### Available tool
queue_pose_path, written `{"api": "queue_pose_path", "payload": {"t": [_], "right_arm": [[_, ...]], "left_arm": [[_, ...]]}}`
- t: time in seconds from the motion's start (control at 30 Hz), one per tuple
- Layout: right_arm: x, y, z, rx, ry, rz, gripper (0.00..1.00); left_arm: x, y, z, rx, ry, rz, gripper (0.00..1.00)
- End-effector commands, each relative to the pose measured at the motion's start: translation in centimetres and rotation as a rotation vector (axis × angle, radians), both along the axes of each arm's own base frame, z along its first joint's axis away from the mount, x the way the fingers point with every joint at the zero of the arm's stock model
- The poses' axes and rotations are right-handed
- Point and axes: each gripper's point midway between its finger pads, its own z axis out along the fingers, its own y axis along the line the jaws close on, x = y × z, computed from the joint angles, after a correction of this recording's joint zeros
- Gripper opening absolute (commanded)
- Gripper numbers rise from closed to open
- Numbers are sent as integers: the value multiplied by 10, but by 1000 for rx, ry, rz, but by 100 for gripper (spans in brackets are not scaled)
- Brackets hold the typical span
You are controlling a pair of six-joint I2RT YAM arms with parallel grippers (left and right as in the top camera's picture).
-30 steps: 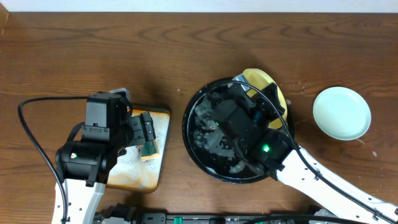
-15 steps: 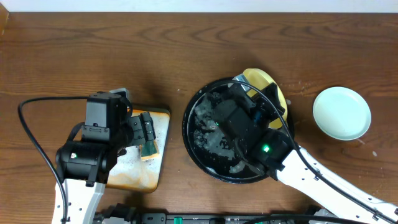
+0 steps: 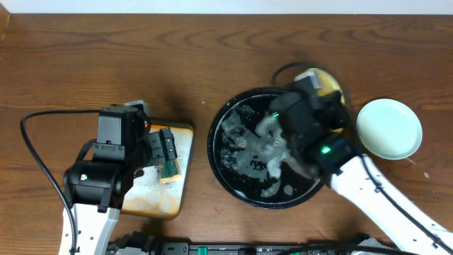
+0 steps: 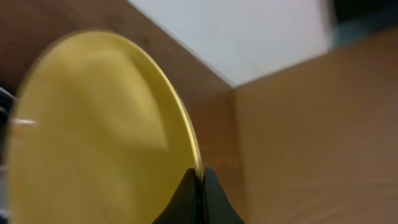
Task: Clean dirty plates on tray and stack at the side
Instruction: 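Carry the yellow plate right and place it on the green plate stack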
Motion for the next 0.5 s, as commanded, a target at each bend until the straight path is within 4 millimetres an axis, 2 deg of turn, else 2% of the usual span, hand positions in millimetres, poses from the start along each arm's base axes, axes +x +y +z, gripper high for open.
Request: {"api": "queue_pose_path", "payload": {"t": [0.0,0.1,0.23,0.47], "right_arm": [[2,-10,-11,327,-22,-40,1],[5,-30,-19,428,7,-72,1],[4,-75,-20,523,-18,-192,1],[-9,-163,-44,775,-45,-434,1]], "left_arm": [[2,4,7,17,-19,11,88],[2,4,7,17,-19,11,88],[2,4,7,18,-19,11,88],[2,4,7,17,-20,11,88]]}}
